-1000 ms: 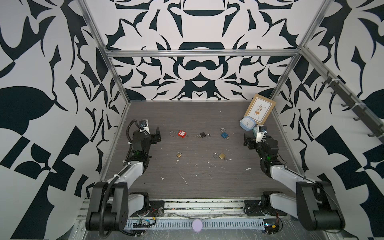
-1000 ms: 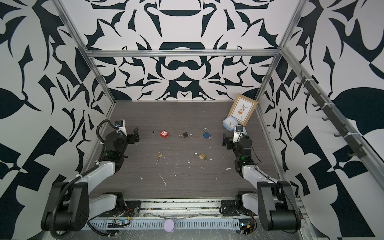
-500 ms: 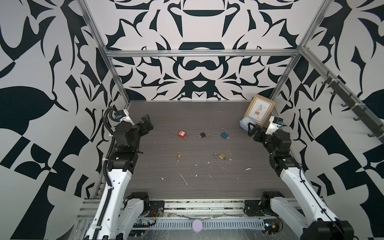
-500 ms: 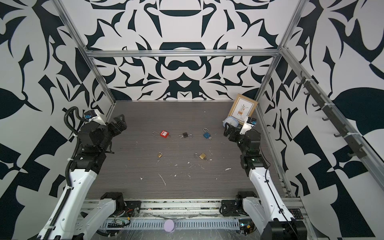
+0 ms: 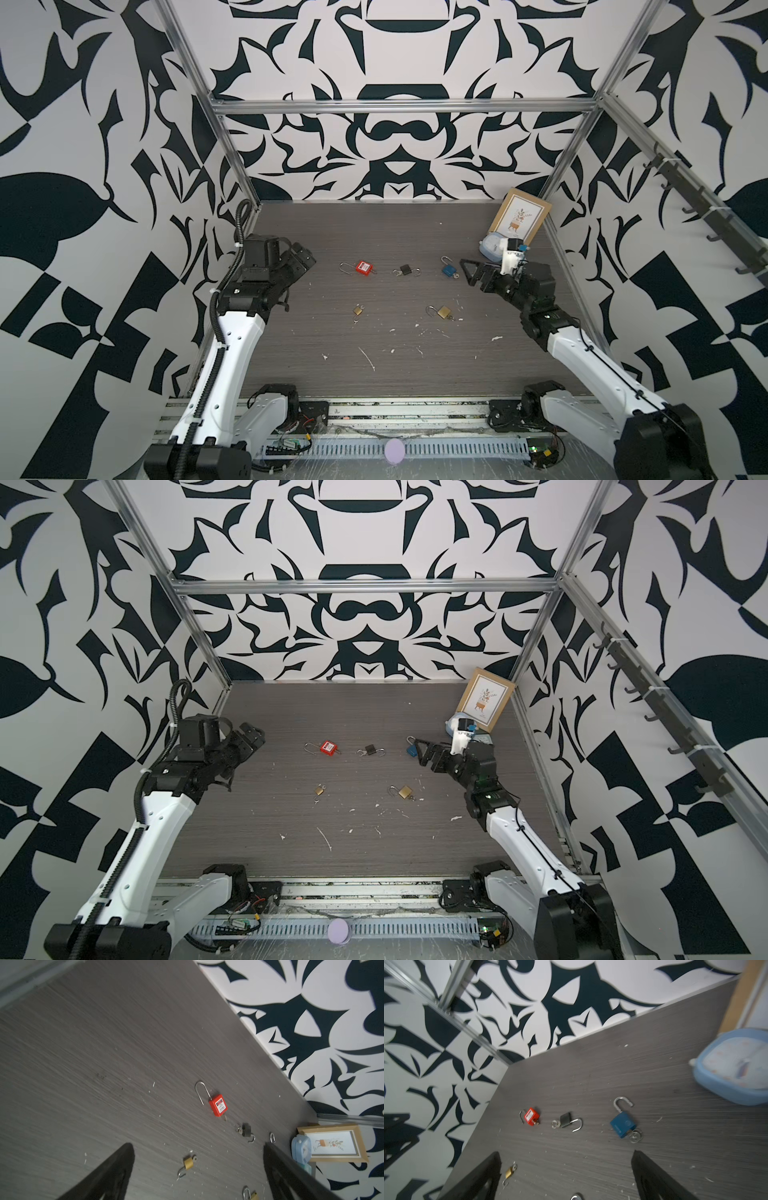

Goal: Lock with the key

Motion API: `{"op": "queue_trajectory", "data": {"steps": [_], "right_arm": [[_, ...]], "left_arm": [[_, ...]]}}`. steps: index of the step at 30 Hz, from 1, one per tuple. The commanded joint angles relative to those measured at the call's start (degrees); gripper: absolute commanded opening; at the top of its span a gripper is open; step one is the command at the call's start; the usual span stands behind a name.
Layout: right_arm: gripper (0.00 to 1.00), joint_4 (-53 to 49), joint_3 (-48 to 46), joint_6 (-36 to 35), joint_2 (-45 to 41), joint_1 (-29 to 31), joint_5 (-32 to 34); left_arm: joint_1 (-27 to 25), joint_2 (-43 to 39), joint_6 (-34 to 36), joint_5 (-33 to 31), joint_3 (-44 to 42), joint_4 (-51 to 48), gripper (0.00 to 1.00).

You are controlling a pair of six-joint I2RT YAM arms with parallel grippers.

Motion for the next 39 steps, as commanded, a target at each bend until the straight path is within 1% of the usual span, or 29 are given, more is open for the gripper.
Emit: {"op": "queue_trajectory", "data": {"steps": [1, 4, 8, 11, 16, 19, 21, 26, 33, 34, 38, 39], "right_arm": [[0.99, 1.73, 3.81, -12.03, 3.18, 8.25, 5.65], [0.99, 2.20, 4.76, -19.77, 7.36, 15.63, 8.26], [0.99, 7.36, 3.33, -29.01, 12.03, 23.82, 7.90], [0.99, 8.79, 3.09, -36.03, 14.50, 30.08, 11.24], [0.99, 9.71, 4.45, -42.41, 18.99, 36.86, 14.17], [0.99, 12.05, 4.93, -43.55, 21.80, 38.49, 15.91], [0.99, 14.65, 4.93, -43.59, 23.35, 38.67, 16.64], [0.99, 21.05, 4.38, -43.46, 26.07, 38.68, 18.94], [0.99, 21.34, 5.20, -43.54, 28.53, 38.62, 18.12], [0.99, 21.72, 5.47, -42.80, 29.62, 38.68, 17.75], [0.99, 23.84, 5.25, -41.65, 31.16, 38.68, 18.25], [0.99, 24.26, 5.13, -41.42, 31.43, 38.66, 18.34]], "left_arm": [[-5.95, 3.37, -3.70, -4.27, 2.83, -6.14, 0.99], [-11.81, 9.11, -6.10, -7.84, 5.93, -8.47, 0.99], [-16.98, 17.13, -11.80, -9.45, 7.92, -9.30, 0.99], [-19.11, 21.76, -15.49, -9.59, 9.09, -9.31, 0.99], [-20.71, 28.62, -18.70, -10.25, 12.08, -8.56, 0.99], [-21.14, 32.45, -19.44, -9.58, 14.27, -7.59, 0.99], [-21.11, 35.07, -19.59, -8.88, 15.27, -6.29, 0.95], [-21.09, 41.88, -21.12, -8.10, 19.05, -5.94, 0.91], [-21.12, 49.10, -22.25, -7.47, 23.57, -5.89, 0.88], [-21.09, 51.71, -23.49, -7.57, 25.70, -5.89, 0.87], [-21.08, 54.87, -25.31, -7.27, 27.79, -4.86, 0.86], [-21.12, 55.59, -25.76, -7.08, 28.21, -4.51, 0.84]]}}
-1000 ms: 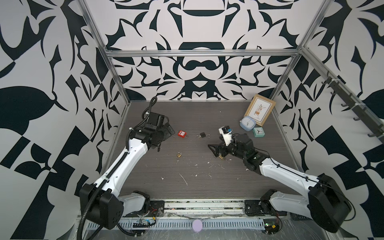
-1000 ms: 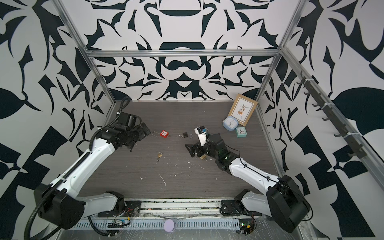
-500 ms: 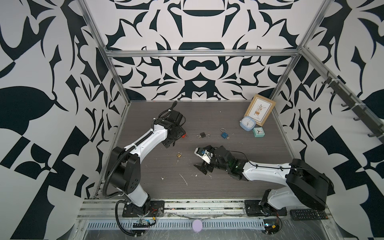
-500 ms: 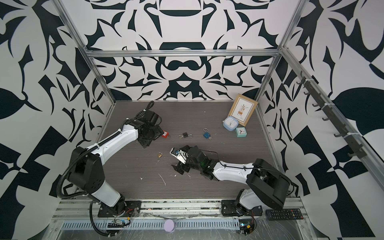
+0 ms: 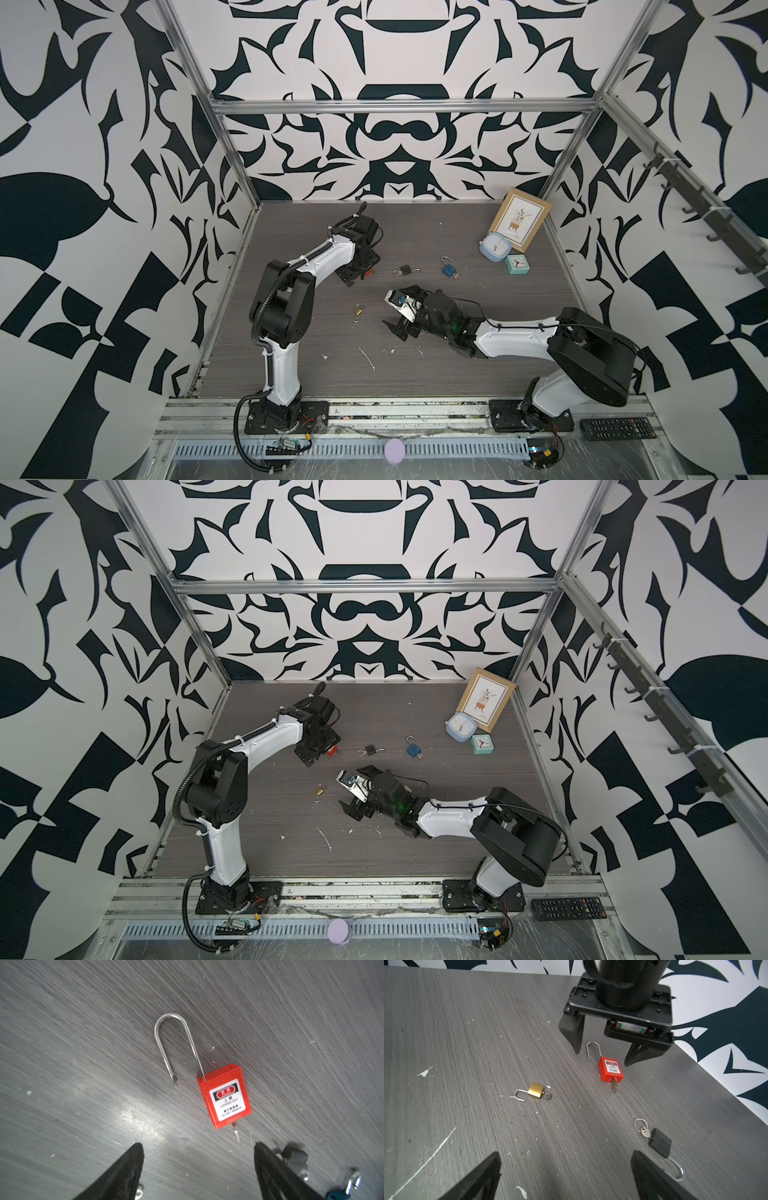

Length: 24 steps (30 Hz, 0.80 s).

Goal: Lock with the key

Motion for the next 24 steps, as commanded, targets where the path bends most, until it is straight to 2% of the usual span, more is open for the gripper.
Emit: {"op": "queue_trajectory", "data": {"steps": [1, 11, 17, 24], "right_arm": [[0.99, 4.15, 1.31, 1.63, 0.21, 0.16, 0.47], [1.00, 5.05, 0.04, 3.41, 1.76, 0.09, -0.06], [1.00, 6.02, -0.48, 3.53, 2.71, 0.16, -0.19], [1.00, 7.19, -0.58, 4.06, 4.08, 0.13, -0.75]], "left_arm": [[-0.15, 2.23, -3.28, 0.30, 1.93, -0.64, 0.81], [-0.31, 9.02, -6.26, -2.37, 7.22, -0.45, 0.72], [-0.52, 12.56, -5.54, -3.86, 10.87, -1.44, 0.70], [-1.20, 17.07, -5.77, -7.60, 17.09, -8.75, 0.65]]}}
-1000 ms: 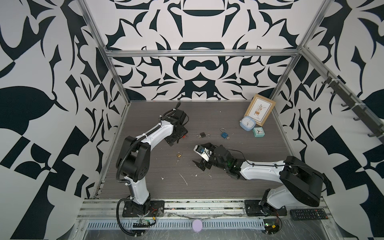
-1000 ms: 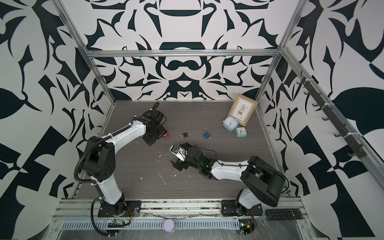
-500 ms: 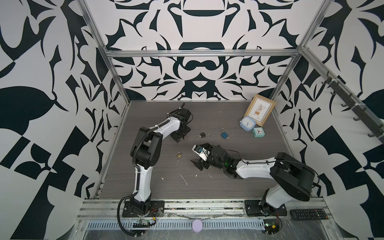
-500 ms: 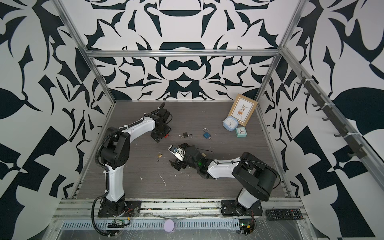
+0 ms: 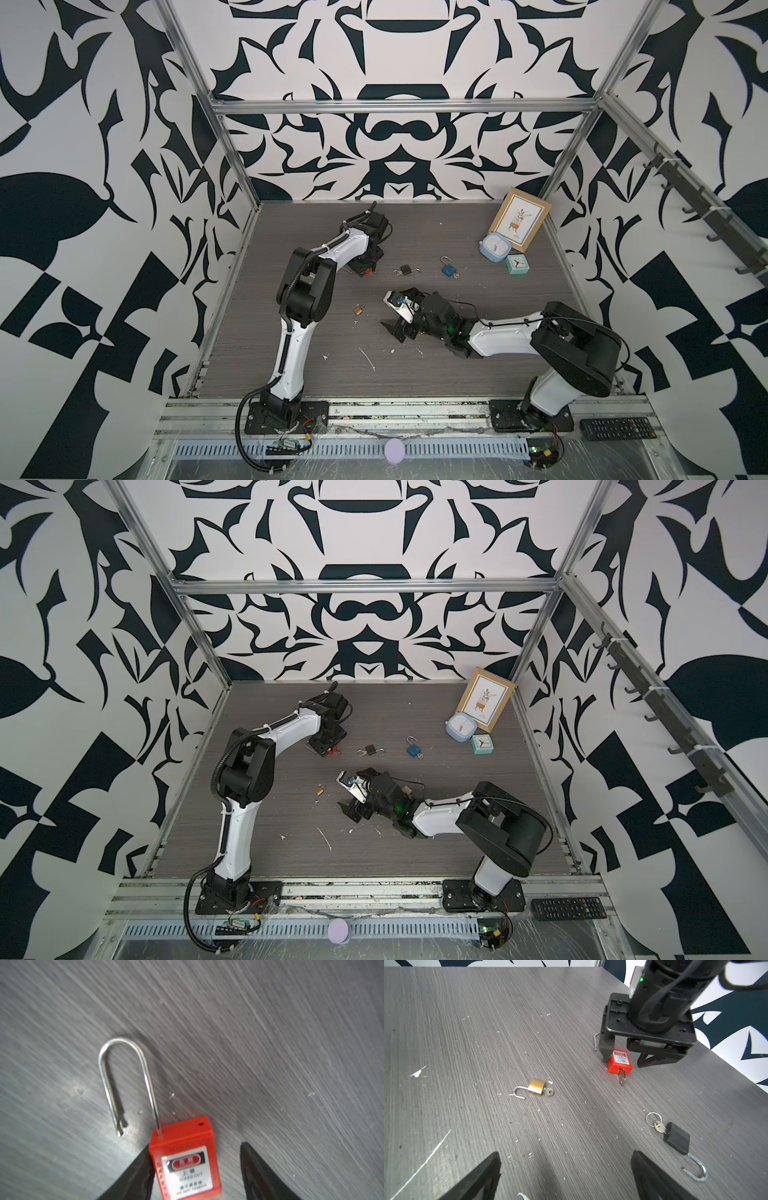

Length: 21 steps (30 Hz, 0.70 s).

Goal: Lock with the key

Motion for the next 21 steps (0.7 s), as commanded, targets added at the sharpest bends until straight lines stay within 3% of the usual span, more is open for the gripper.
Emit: {"op": "queue_trajectory", "data": {"steps": [1, 16, 21], "right_arm": [[1.00, 3.38, -0.22, 0.87, -0.11, 0.15, -0.46], [1.00, 2.20, -1.03, 0.63, -3.47, 0.09, 1.73], [0.99, -0.88, -1.47, 1.34, -7.22, 0.15, 3.64]], "left_arm": [[-0.54, 2.67, -1.42, -2.62, 2.38, -7.21, 0.64], [-2.81, 3.43, -1.77, -2.48, 3.09, -10.19, 0.55], [-2.78, 2.61, 3.90, -3.81, 2.36, -6.71, 0.52]]}}
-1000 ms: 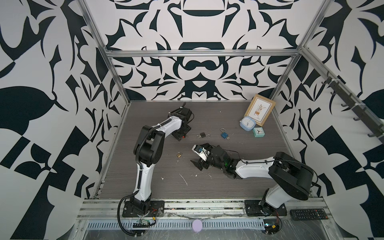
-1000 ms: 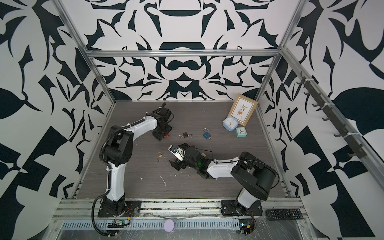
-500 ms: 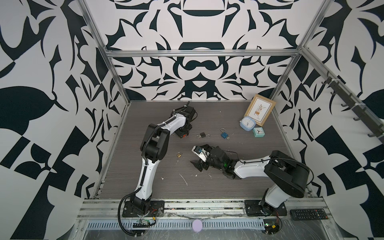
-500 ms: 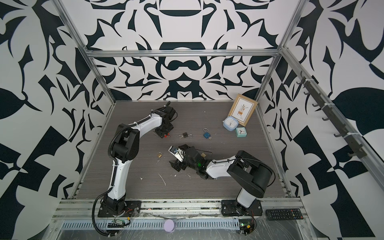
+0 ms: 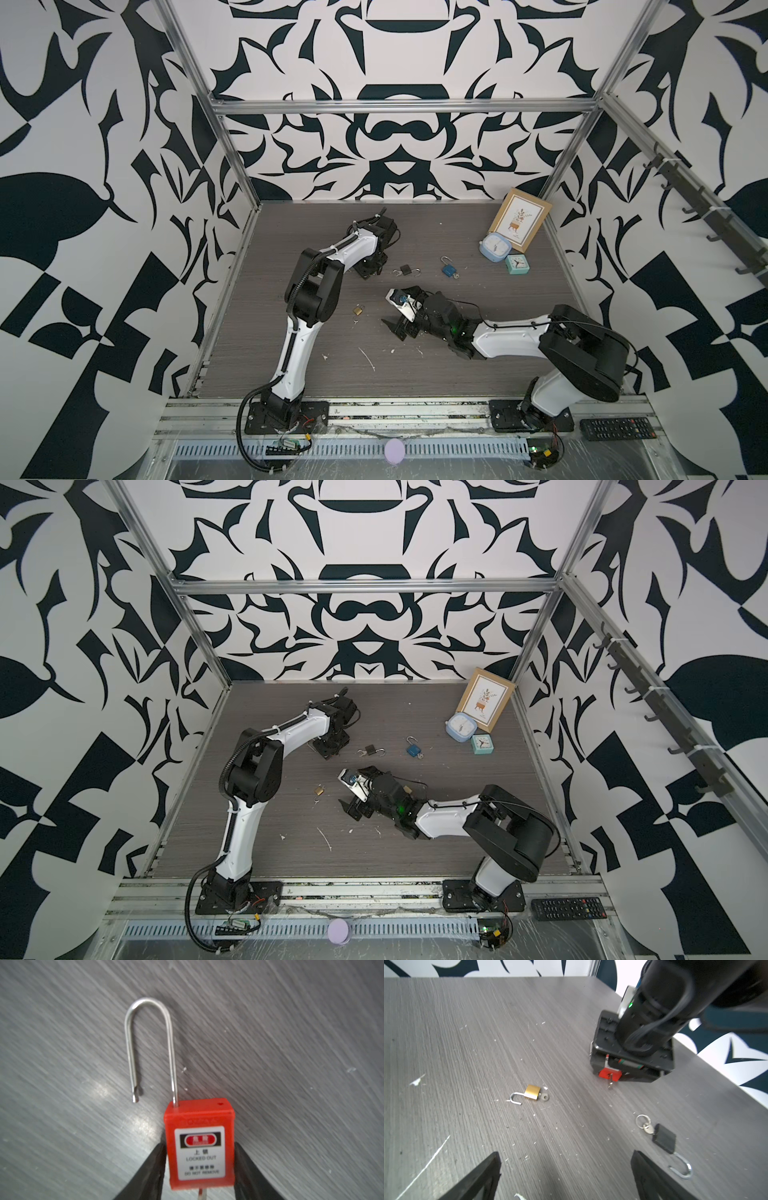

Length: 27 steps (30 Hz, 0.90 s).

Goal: Lock with the key

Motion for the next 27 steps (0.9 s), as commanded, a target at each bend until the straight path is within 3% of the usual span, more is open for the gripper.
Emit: {"op": "queue_trajectory", "data": {"steps": [1, 4, 10, 14, 20, 24, 27], "right_arm": [[1.00, -1.23, -0.93, 1.62, -3.93, 0.08, 2.17], [1.00, -2.54, -1.49, 2.83, -5.96, 0.14, 2.71], [1.00, -5.00, -1.53, 6.72, -8.79, 0.16, 5.04], [1.00, -12.22, 2.29, 10.99, -10.45, 0.15, 9.56], [1.00, -27.46, 10.81, 21.28, -13.80, -0.17, 16.33], [1.00, -39.09, 16.14, 28.84, -17.87, -2.70, 14.24], [1.00, -48.58, 20.12, 34.52, -21.03, -7.50, 8.03]], "left_arm": [[-0.14, 0.62, 3.75, -1.97, -0.45, 0.15, 0.52], [-0.02, 0.18, 7.00, -2.87, -1.10, 1.16, 0.50], [0.69, -2.85, 12.27, -1.99, -4.67, 4.03, 0.34], [0.71, -8.73, 19.08, -2.01, -9.73, 8.86, 0.20], [0.73, -22.76, 37.66, 4.09, -19.52, 20.63, 0.18], [1.44, -33.13, 48.02, 9.53, -25.54, 26.07, 0.15], [1.51, -39.57, 56.70, 13.25, -29.29, 28.96, 0.14]]}}
